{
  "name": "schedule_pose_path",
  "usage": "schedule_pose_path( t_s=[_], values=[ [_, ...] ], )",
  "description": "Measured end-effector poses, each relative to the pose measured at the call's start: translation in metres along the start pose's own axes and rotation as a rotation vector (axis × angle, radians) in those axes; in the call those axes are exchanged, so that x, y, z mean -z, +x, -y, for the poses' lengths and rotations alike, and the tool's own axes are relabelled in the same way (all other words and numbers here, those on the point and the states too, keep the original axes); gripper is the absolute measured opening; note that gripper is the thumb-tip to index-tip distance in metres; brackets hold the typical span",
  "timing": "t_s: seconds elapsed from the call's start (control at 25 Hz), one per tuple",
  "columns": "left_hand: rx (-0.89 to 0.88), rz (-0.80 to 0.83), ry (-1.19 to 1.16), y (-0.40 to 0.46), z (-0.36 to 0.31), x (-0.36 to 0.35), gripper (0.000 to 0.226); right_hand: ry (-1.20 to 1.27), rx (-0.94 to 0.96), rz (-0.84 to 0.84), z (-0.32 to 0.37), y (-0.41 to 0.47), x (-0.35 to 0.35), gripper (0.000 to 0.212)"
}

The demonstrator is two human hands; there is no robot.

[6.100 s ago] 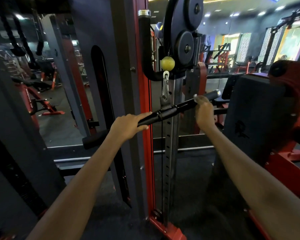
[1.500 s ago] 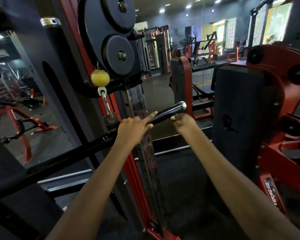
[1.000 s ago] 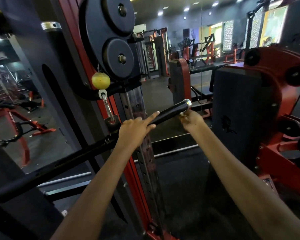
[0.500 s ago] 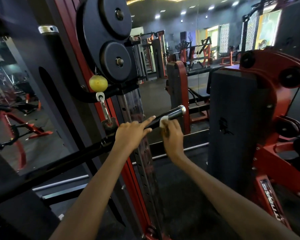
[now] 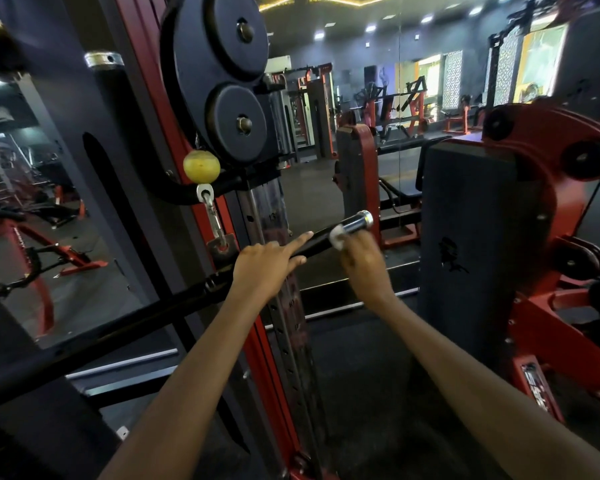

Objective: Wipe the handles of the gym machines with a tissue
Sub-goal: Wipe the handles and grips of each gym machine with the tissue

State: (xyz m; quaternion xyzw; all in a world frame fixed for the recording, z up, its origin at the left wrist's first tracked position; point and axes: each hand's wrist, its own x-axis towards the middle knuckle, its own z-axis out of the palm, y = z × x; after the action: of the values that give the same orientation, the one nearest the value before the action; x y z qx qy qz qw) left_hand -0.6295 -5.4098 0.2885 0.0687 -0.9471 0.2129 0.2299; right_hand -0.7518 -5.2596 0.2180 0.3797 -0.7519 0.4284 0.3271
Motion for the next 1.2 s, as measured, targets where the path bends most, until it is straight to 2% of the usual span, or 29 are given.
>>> schedule_pose_path(
  t_s=[0.04,0.08,0.12,0.24,0.28,0.32,0.4,0.44,0.48,0.56,0.6,0.64,0.76,0.8,0.88,0.92,0.96,1.04,1.08,1.2],
  values=[
    [-0.008,0.002,0.001,-0.001,0.000,0.001,0.056,0.045,-0.206,-0.131,-0.005,0.006,0.007,0.021],
    [-0.012,0.006,-0.001,-0.002,-0.001,0.001,0.057,0.061,-0.334,-0.196,-0.005,0.007,0.008,0.018],
    [-0.012,0.009,-0.004,-0.004,-0.002,0.000,0.057,0.075,-0.350,-0.193,0.004,0.005,0.006,0.016],
    [0.000,-0.006,0.016,-0.003,-0.001,-0.001,0.057,-0.074,0.094,0.134,0.015,-0.008,-0.007,0.025],
    [0.002,-0.009,0.018,-0.002,-0.001,-0.001,0.057,-0.068,0.112,0.179,0.007,0.001,-0.001,0.028],
    [0.000,-0.009,0.018,0.000,0.000,-0.002,0.057,-0.099,0.024,0.161,-0.006,0.013,0.003,0.031],
    [-0.006,-0.006,0.026,-0.001,-0.001,-0.002,0.057,-0.059,-0.268,0.026,-0.015,0.028,0.011,0.032],
    [-0.007,-0.005,0.029,-0.002,-0.002,-0.001,0.057,-0.053,-0.303,0.021,-0.006,0.031,0.010,0.033],
    [-0.004,-0.001,0.028,-0.002,-0.003,-0.001,0.057,-0.094,-0.225,0.062,0.009,0.030,0.008,0.032],
    [0.003,0.001,0.033,-0.001,-0.004,-0.001,0.057,-0.177,0.116,0.205,0.025,0.024,0.005,0.029],
    [0.002,-0.006,0.042,-0.001,-0.003,-0.001,0.057,-0.187,0.202,0.239,0.021,0.031,0.009,0.028],
    [-0.001,-0.016,0.049,-0.001,-0.002,0.000,0.057,-0.189,0.161,0.224,0.014,0.042,0.014,0.026],
    [-0.016,-0.024,0.051,-0.005,-0.004,-0.002,0.057,-0.211,-0.222,0.115,0.011,0.057,0.019,0.022],
    [-0.018,-0.017,0.056,-0.006,-0.005,-0.002,0.057,-0.208,-0.215,0.168,0.023,0.056,0.016,0.022],
    [-0.022,0.000,0.053,-0.005,-0.005,-0.001,0.056,-0.187,-0.009,0.387,0.044,0.053,0.010,0.018],
    [-0.025,0.003,0.054,-0.003,-0.004,0.000,0.056,-0.159,0.024,0.457,0.044,0.056,0.014,0.018],
    [-0.029,0.002,0.061,-0.003,-0.003,0.000,0.056,-0.170,-0.032,0.453,0.038,0.062,0.019,0.018],
    [-0.030,0.005,0.081,-0.005,-0.003,0.001,0.057,-0.222,-0.243,0.302,0.022,0.070,0.022,0.016],
    [-0.032,0.008,0.083,-0.007,-0.005,0.001,0.058,-0.261,-0.283,0.266,0.022,0.068,0.022,0.015],
    [-0.043,0.023,0.088,-0.007,-0.008,0.001,0.058,-0.248,-0.123,0.377,0.036,0.055,0.012,0.017]
  ],
)
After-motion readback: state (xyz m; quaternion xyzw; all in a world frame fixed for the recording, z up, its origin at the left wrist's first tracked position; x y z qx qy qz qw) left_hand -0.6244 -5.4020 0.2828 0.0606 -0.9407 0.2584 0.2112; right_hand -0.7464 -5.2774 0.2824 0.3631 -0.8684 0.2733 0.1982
